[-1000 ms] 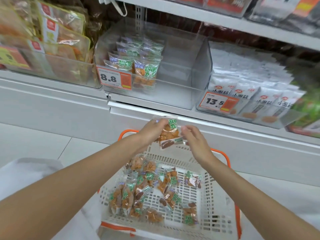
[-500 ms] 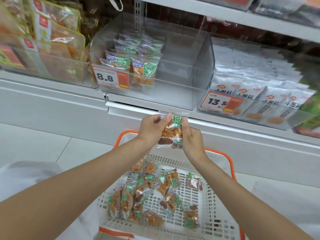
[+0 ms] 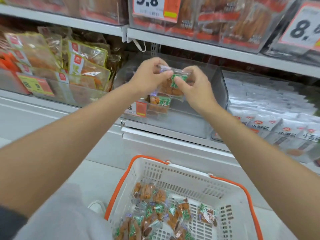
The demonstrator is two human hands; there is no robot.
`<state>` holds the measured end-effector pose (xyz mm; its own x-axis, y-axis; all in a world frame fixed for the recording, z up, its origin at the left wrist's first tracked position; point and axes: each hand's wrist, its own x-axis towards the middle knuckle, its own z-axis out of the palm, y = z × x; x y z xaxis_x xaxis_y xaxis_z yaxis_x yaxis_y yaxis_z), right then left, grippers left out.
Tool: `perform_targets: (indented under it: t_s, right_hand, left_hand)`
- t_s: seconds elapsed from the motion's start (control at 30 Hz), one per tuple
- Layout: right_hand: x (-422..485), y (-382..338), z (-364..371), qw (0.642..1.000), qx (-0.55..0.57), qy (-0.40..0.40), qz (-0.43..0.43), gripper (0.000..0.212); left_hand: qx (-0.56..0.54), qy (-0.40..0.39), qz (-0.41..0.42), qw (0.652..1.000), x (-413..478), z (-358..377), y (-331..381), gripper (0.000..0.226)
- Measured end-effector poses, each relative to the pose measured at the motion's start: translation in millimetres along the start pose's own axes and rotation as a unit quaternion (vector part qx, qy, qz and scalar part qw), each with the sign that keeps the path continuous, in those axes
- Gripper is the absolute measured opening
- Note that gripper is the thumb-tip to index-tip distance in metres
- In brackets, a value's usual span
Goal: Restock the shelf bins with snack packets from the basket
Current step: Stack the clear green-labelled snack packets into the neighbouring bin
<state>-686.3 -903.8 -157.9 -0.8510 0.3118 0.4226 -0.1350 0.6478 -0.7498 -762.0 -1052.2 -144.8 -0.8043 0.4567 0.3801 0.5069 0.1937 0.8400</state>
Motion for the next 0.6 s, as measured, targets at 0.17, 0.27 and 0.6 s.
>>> perform_targets:
  t_s: [0.17,0.27,0.6]
  right_hand:
    - [17.4,23.4,26.5,0.988,-0.096,-0.1,0.073,0.04]
    - [15.5,26.4,38.6,0.976,-0.15,-0.128,0.093,0.039]
    - [10.7,26.1,42.9,0.966,-0.136,-0.152,0.159,0.046]
  left_hand:
    - [0.167,-0.091,-0.053,0.98,18.9,-16.0,-44.7,0.014]
    - [0.22,-0.124,-0.067,0.965,20.5,-18.0,-58.0,0.015]
    - [0.218,-0.14,-0.108,0.96,15.0,-12.7,-64.6,0.011]
